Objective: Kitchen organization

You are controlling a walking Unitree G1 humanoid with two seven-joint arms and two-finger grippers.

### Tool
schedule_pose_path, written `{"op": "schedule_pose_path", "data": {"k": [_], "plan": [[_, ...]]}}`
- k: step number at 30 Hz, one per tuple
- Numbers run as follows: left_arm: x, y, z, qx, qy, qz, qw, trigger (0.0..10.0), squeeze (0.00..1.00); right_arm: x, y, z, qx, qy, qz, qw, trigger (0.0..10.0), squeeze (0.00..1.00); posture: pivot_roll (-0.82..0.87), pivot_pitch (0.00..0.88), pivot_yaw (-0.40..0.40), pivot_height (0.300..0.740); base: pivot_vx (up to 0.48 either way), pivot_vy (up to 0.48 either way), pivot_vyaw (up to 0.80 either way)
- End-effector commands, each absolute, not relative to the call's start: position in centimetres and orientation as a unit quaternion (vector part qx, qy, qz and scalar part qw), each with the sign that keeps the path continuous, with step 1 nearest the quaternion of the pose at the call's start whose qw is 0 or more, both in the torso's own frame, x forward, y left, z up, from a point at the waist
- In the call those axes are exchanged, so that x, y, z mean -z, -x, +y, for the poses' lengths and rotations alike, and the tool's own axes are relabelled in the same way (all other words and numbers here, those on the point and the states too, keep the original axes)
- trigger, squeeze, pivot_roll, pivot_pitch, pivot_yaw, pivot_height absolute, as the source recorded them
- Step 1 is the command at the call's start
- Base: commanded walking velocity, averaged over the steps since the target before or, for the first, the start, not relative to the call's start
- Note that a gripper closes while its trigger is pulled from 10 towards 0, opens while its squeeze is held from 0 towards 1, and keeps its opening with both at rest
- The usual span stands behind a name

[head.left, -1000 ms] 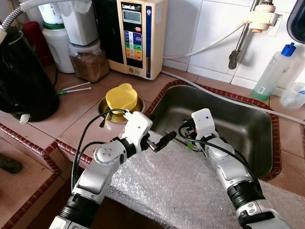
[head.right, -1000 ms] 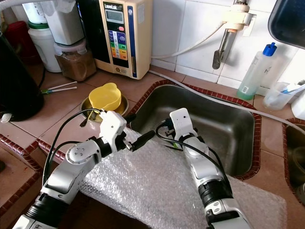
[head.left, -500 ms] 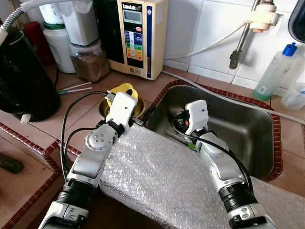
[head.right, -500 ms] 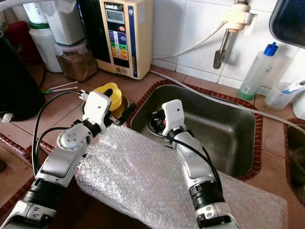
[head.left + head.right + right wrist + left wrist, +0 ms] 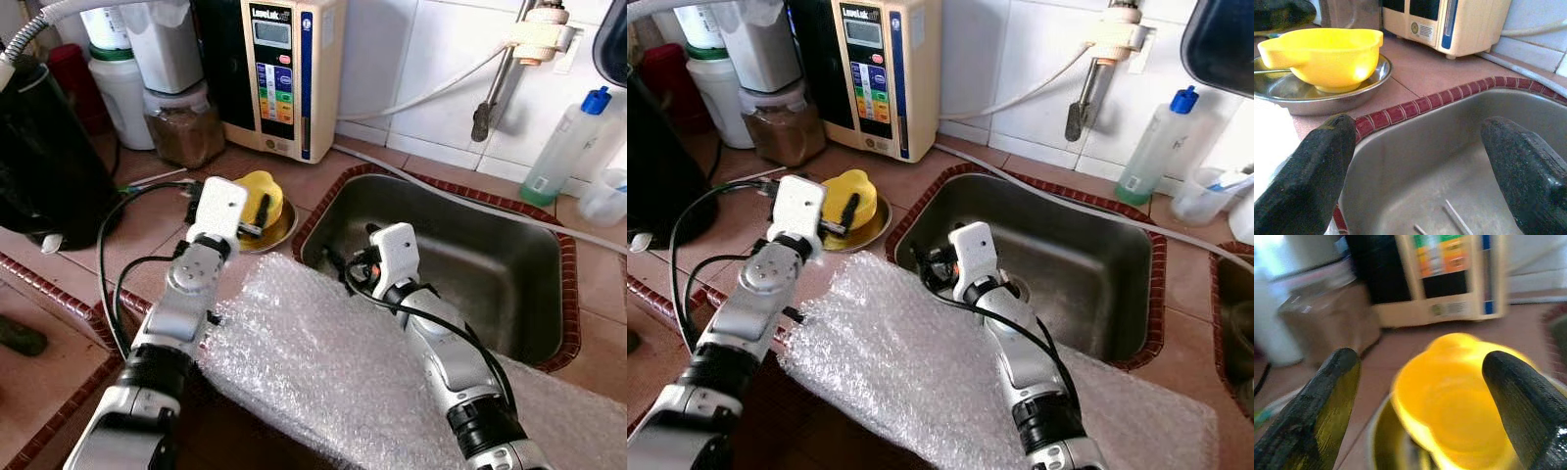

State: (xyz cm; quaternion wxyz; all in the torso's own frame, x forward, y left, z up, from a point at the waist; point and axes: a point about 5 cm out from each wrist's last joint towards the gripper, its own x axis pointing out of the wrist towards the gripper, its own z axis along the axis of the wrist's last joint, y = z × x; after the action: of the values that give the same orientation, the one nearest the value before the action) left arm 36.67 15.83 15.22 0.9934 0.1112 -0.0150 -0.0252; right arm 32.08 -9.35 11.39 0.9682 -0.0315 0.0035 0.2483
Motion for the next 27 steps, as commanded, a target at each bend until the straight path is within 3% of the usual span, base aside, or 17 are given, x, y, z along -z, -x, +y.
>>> {"op": "schedule_pose_path", "data": {"k": [1,2,3,4,6,7,8,26,27], "plan": [[-15.4,-37.1,16.2,0.005,-0.098,-0.005,0.995,10.0,0.78,-11.7,-31.9,-9.1,-0.260,0.036,0.000,0.965,10.0,1.00,0.06,0.000,0.036,0.740,0.000,0.000,0.00],[-15.3,-37.2,16.3,-0.002,-0.095,0.001,0.995,10.0,0.00,-11.7,-31.7,-9.0,-0.268,0.036,0.001,0.963,10.0,0.93,0.06,0.000,0.035,0.740,0.000,0.000,0.00],[-15.1,-37.2,16.2,-0.002,-0.086,0.007,0.996,10.0,0.00,-11.7,-31.6,-8.8,-0.274,0.035,0.000,0.961,10.0,0.93,0.06,0.000,0.036,0.740,0.000,0.000,0.00],[-15.0,-37.2,16.2,-0.003,-0.076,0.013,0.997,10.0,0.00,-11.8,-31.4,-8.7,-0.283,0.032,-0.001,0.959,10.0,0.75,0.06,0.000,0.036,0.740,0.000,0.000,0.00],[-14.9,-37.2,16.1,-0.003,-0.069,0.017,0.997,10.0,0.00,-11.8,-31.3,-8.6,-0.288,0.029,-0.002,0.957,10.0,0.75,0.06,0.000,0.036,0.740,0.000,0.000,0.00],[-14.5,-37.3,16.0,-0.005,-0.039,0.035,0.999,10.0,0.00,-12.3,-31.0,-8.2,-0.304,0.022,-0.013,0.952,10.0,0.04,0.05,0.000,0.036,0.740,0.000,0.000,0.00],[-14.3,-37.4,15.9,-0.007,-0.027,0.041,0.999,10.0,0.00,-12.4,-30.8,-8.1,-0.310,0.021,-0.016,0.950,10.0,0.00,0.05,0.000,0.036,0.740,0.000,0.000,0.00],[-13.9,-38.3,15.4,-0.013,0.051,0.098,0.994,10.0,0.00,-12.3,-30.6,-8.4,-0.321,0.057,-0.006,0.945,10.0,0.00,0.04,0.000,0.033,0.740,0.000,0.000,0.00],[-13.7,-38.3,15.6,-0.017,0.057,0.106,0.993,9.3,0.00,-12.3,-30.6,-8.3,-0.321,0.059,-0.006,0.945,10.0,0.00,0.04,0.000,0.033,0.740,0.000,0.000,0.00]]}}
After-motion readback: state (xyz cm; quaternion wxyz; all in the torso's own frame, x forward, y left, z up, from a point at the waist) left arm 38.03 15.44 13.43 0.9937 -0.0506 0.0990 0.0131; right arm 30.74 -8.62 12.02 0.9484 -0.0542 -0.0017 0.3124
